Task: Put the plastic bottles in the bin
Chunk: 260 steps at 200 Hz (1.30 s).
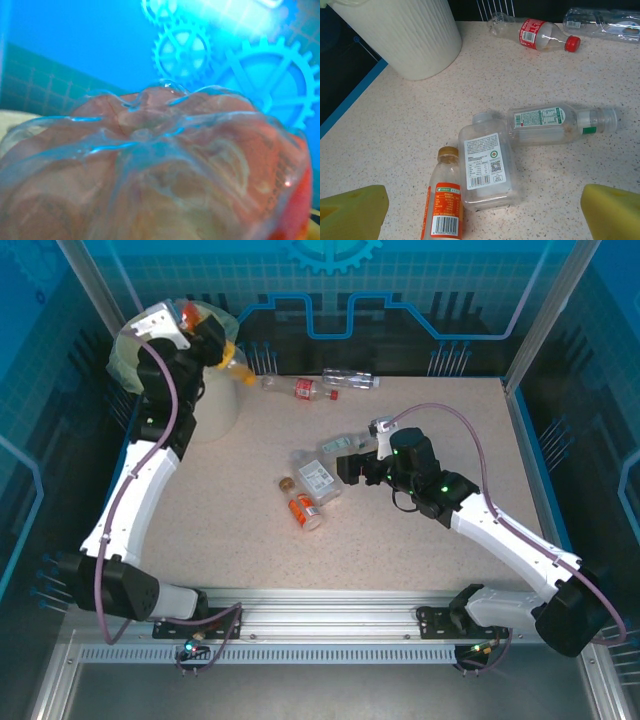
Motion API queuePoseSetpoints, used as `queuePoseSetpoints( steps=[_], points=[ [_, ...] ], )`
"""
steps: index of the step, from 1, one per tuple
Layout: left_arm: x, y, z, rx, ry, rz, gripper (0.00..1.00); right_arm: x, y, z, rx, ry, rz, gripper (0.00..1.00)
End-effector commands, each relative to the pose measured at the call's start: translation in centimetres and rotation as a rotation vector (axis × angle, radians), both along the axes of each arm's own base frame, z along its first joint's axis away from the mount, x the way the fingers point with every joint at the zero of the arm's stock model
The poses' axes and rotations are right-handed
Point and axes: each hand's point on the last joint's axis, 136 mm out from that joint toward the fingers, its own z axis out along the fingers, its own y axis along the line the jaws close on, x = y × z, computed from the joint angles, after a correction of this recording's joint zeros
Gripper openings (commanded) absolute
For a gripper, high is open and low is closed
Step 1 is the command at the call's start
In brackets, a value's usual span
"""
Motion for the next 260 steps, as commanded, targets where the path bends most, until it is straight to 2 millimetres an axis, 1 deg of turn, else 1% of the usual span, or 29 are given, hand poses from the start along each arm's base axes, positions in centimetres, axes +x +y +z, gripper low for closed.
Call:
queuePoseSetpoints(
  steps=[1, 12, 35, 38, 41, 42, 43, 58, 74, 98, 130, 140, 154, 178, 202, 207, 221, 238, 250, 260],
  points=[
    [0.5, 2.9, 4.6, 0.077, -0.132, 0.137, 0.55, -0.2, -0.4, 0.7, 0.013, -0.010, -0.015, 1.00],
    [1.3, 3.7, 5.6, 0.098, -0.145, 0.161, 0.55, -0.1, -0.4, 0.6, 0.013, -0.009, -0.019, 1.00],
    [3.7, 5.2, 6.4, 0.131, -0.139, 0.198, 0.55, 0.0, -0.5, 0.5, 0.017, -0.005, -0.027, 1.00],
    [4.2, 5.4, 6.1, 0.136, -0.127, 0.202, 0.55, 0.0, -0.5, 0.4, 0.016, -0.003, -0.029, 1.00],
    [4.3, 5.5, 6.2, 0.140, -0.126, 0.205, 0.55, 0.0, -0.5, 0.5, 0.017, -0.003, -0.027, 1.00],
    [4.6, 5.5, 5.8, 0.142, -0.113, 0.205, 0.55, 0.0, -0.5, 0.5, 0.017, -0.003, -0.027, 1.00],
    [4.7, 5.6, 6.1, 0.142, -0.120, 0.206, 0.55, 0.0, -0.5, 0.5, 0.018, -0.002, -0.027, 1.00],
    [6.4, 5.9, 5.5, 0.166, -0.090, 0.205, 0.55, 0.0, -0.4, 0.6, 0.020, -0.001, -0.026, 1.00],
    [7.8, 6.5, 5.6, 0.210, -0.087, 0.224, 0.55, 0.0, -0.4, 0.6, 0.020, 0.000, -0.026, 1.00],
    [9.8, 7.4, 4.5, 0.288, -0.057, 0.254, 0.55, -0.1, -0.5, 0.7, 0.015, 0.005, -0.020, 1.00],
    [11.6, 11.0, 1.9, 0.314, 0.011, 0.275, 0.55, -0.4, -0.9, 0.8, 0.006, 0.007, -0.027, 1.00],
    [12.0, 11.6, 0.9, 0.328, 0.035, 0.252, 0.56, -0.4, -1.0, 0.9, 0.004, 0.002, -0.030, 1.00],
    [12.6, 11.5, -0.8, 0.347, 0.071, 0.165, 0.57, -0.3, -1.2, 0.7, -0.001, 0.002, -0.039, 1.00],
    [13.5, 11.3, -4.5, 0.334, 0.120, 0.026, 0.58, 0.0, -1.2, 0.7, -0.003, 0.004, -0.045, 1.00],
    [14.4, 11.5, -7.3, 0.258, 0.161, -0.102, 0.58, 0.2, -0.9, 0.7, -0.007, 0.022, -0.033, 1.00],
    [14.5, 11.6, -7.6, 0.247, 0.172, -0.120, 0.58, 0.2, -0.8, 0.7, -0.009, 0.026, -0.029, 1.00],
    [15.1, 11.9, -9.5, 0.224, 0.214, -0.156, 0.58, 0.1, -0.7, 0.5, -0.011, 0.038, -0.024, 1.00],
    [15.4, 11.7, -11.0, 0.212, 0.238, -0.203, 0.60, 0.0, -0.7, 0.1, -0.009, 0.050, -0.028, 1.00],
    [15.5, 11.4, -11.8, 0.212, 0.248, -0.228, 0.62, 0.0, -0.8, -0.1, -0.009, 0.055, -0.032, 1.00],
    [15.6, 11.0, -12.3, 0.207, 0.256, -0.248, 0.67, 0.0, -0.8, -0.2, -0.010, 0.057, -0.035, 1.00]
  ],
)
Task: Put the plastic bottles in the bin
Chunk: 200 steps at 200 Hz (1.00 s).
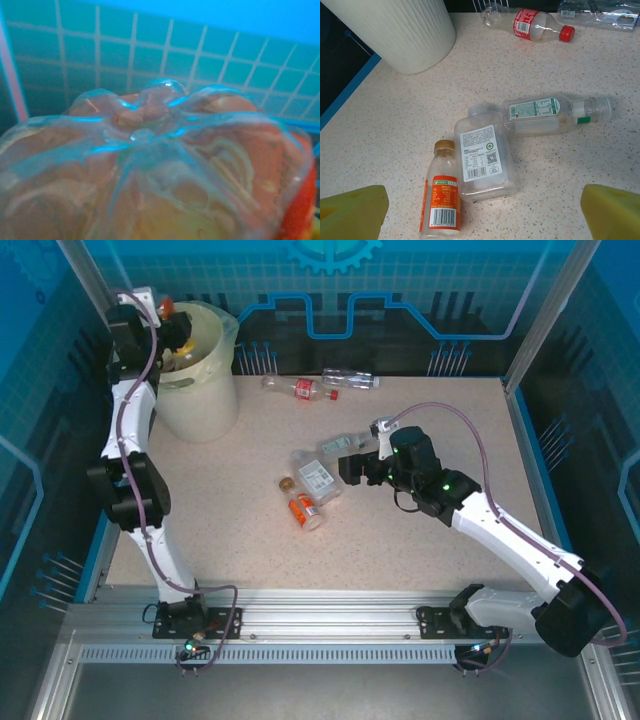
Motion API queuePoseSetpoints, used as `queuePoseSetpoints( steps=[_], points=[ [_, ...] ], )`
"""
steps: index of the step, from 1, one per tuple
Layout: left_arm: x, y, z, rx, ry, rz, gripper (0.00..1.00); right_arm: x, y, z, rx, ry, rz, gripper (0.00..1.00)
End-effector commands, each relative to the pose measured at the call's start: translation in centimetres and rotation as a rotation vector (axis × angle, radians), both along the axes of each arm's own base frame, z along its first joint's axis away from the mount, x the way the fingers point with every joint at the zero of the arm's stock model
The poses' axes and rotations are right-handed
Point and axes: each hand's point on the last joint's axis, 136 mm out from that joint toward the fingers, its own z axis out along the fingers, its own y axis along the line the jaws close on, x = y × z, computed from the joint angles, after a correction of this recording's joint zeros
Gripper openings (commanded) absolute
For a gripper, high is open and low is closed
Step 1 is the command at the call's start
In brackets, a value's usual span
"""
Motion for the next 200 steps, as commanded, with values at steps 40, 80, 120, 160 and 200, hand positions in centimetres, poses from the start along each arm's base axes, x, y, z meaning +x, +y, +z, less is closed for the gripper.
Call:
queuePoseSetpoints(
  steps=[40, 80, 120, 160, 200],
  points=[
    [-0.5, -2.3, 0.5, -0.060, 0.006, -0.141, 0.94, 0.3, -0.1, 0.1, 0.006, 0.025, -0.013, 1.00],
    [-0.8, -2.2, 1.0, -0.066, 0.021, -0.120, 0.98, 0.4, 0.1, -0.4, 0.006, 0.044, -0.013, 1.00],
    [-0.9, -2.3, 1.2, -0.084, 0.057, -0.058, 0.99, 0.5, 0.3, -0.6, 0.006, 0.060, -0.009, 1.00],
    [-1.8, -4.8, 4.0, -0.079, 0.029, -0.038, 0.99, 0.5, 0.1, -0.8, 0.003, 0.075, -0.027, 1.00],
    [-3.0, -5.7, 6.5, -0.118, 0.020, 0.081, 0.99, 0.6, -0.5, -1.0, -0.002, 0.069, -0.057, 1.00]
  ],
)
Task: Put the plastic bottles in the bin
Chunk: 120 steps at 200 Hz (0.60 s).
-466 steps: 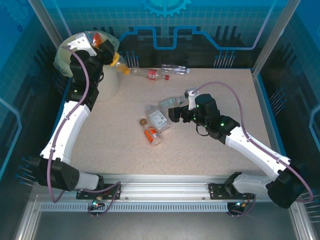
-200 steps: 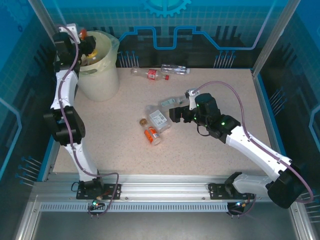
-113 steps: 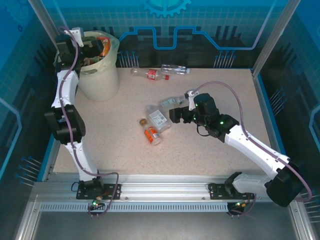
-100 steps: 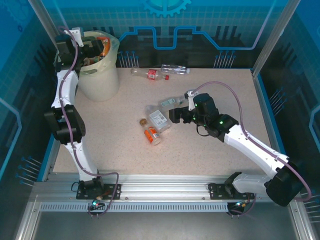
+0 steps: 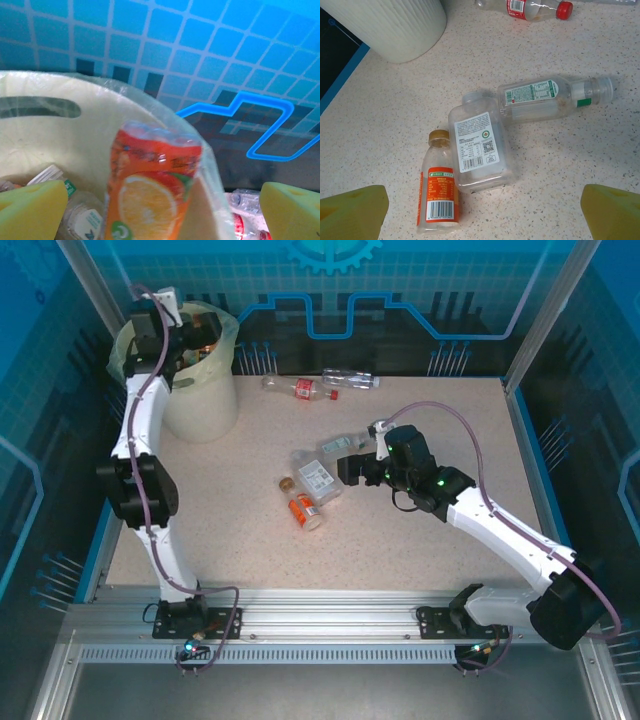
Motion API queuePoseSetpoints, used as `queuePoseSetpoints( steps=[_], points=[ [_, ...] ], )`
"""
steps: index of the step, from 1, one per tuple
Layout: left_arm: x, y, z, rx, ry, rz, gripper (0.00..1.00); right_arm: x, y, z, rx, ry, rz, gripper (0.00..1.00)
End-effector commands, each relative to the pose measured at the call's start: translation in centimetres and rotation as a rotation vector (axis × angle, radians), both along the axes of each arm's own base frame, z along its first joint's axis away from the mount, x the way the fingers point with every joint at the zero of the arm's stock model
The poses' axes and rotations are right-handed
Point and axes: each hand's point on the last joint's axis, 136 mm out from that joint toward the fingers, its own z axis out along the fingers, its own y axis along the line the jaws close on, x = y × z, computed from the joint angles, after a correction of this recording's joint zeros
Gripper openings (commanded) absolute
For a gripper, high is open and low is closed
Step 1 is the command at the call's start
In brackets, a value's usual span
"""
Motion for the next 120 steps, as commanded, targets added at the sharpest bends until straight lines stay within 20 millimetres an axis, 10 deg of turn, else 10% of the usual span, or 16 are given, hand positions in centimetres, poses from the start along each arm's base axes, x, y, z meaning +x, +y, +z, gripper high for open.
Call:
queuePoseSetpoints(
  steps=[1, 74, 120],
  points=[
    [-2.7, 0.0, 6.5, -0.023, -0.086, 0.115, 0.99, 0.4, -0.5, 0.5, 0.006, -0.003, -0.036, 1.00],
    [-8.1, -5.5, 9.2, -0.133, -0.090, 0.192, 0.99, 0.8, -2.3, 0.6, 0.049, -0.067, -0.144, 1.00],
    [-13.3, -9.6, 2.6, -0.212, 0.063, 0.273, 0.99, 1.0, -3.4, 0.6, 0.081, -0.096, -0.200, 1.00]
  ],
)
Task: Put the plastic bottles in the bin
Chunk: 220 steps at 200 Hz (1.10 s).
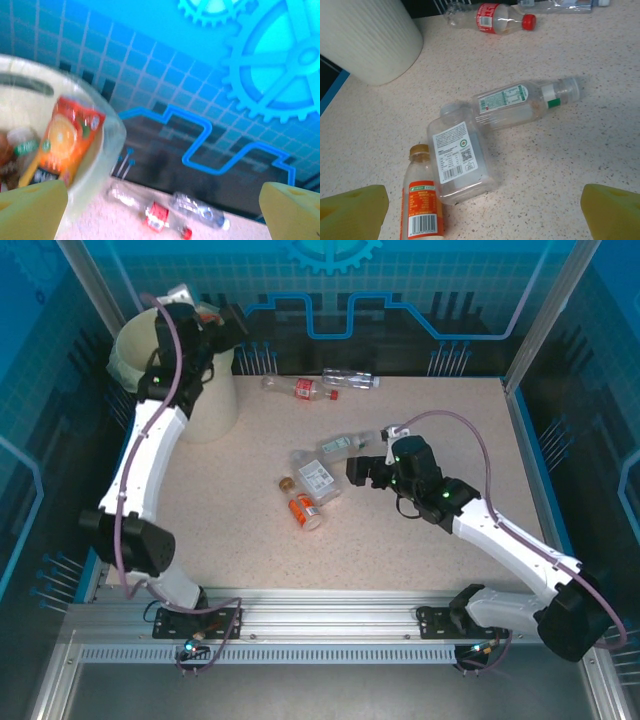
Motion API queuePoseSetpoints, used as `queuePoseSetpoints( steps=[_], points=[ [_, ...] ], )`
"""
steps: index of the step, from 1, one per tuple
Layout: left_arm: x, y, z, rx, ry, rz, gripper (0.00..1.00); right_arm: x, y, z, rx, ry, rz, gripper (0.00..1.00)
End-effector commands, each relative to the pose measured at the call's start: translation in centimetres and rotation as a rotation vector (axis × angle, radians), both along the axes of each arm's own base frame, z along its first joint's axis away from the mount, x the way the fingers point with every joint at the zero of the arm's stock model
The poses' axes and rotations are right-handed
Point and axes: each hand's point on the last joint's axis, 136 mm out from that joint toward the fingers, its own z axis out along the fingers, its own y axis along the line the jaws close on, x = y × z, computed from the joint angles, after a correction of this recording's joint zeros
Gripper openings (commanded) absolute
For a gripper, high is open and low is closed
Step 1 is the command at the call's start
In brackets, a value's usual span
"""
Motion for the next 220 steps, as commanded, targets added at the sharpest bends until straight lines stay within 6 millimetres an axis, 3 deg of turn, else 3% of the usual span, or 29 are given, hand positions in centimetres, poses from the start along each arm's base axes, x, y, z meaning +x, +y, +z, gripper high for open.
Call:
queuePoseSetpoints(
  steps=[1, 36, 58, 85, 112, 138, 176, 220],
  points=[
    [-2.5, -0.6, -4.6, -0.052, 0.116, 0.107, 0.99, 0.8, -0.9, 1.4, 0.046, -0.055, -0.064, 1.00],
    [-5.8, -3.6, -12.4, -0.065, 0.307, 0.098, 0.99, 1.1, -0.6, 0.9, 0.045, -0.040, -0.053, 1.00],
    [-7.7, -6.4, -16.7, -0.082, 0.443, 0.005, 0.99, 1.4, -0.3, 0.6, 0.041, -0.029, -0.048, 1.00],
    [-12.2, -9.6, -22.5, -0.018, 0.636, -0.054, 0.99, 1.6, -0.1, 0.3, 0.035, -0.015, -0.044, 1.00],
    [-16.2, -11.7, -27.3, -0.133, 0.748, -0.110, 0.99, 1.9, -0.2, 0.1, 0.036, -0.007, -0.052, 1.00],
    [-18.7, -14.9, -29.6, -0.205, 0.808, -0.238, 0.99, 2.2, 0.1, 0.3, 0.038, -0.001, -0.049, 1.00],
    [-21.5, -17.0, -33.1, -0.169, 0.916, -0.337, 0.99, 2.3, 0.4, 0.0, 0.031, 0.022, -0.037, 1.00],
    [-21.6, -17.7, -36.2, -0.158, 1.002, -0.332, 0.91, 2.1, 0.3, 0.4, 0.038, 0.007, -0.036, 1.00]
  ],
)
